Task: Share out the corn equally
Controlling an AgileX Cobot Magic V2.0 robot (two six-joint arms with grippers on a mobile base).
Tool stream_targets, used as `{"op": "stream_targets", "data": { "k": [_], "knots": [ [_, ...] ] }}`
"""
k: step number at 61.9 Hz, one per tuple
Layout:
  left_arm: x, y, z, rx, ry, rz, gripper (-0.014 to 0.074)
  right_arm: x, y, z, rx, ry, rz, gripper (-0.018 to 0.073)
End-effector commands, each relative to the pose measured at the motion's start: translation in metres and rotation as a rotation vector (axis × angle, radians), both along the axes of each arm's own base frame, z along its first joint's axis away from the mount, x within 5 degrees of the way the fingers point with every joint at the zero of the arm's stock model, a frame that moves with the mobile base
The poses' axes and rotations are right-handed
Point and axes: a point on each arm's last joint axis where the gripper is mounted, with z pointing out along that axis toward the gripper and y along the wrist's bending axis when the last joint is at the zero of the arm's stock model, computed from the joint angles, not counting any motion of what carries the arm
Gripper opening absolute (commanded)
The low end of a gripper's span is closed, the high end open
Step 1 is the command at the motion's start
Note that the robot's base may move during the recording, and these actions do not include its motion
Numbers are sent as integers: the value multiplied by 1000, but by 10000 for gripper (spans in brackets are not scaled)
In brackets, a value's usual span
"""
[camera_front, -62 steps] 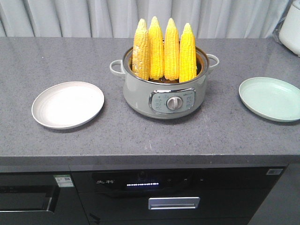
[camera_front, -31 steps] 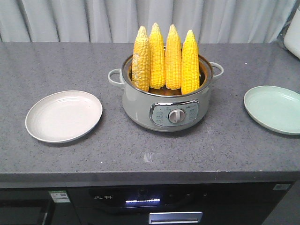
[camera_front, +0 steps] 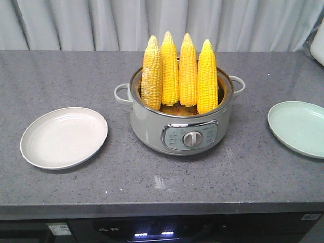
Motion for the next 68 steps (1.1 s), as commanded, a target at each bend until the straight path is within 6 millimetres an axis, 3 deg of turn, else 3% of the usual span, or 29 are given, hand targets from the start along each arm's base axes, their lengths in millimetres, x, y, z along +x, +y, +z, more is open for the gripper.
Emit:
{"op": "stream_targets", "data": {
  "k": [1, 68],
  "knots": [
    [-1, 0, 3, -10, -71, -2, -7, 0, 0, 4, -11, -73, -7, -2],
    [-1, 0, 3, -10, -71, -2, -7, 0, 0, 4, -11, -73, -7, -2]
  ]
}}
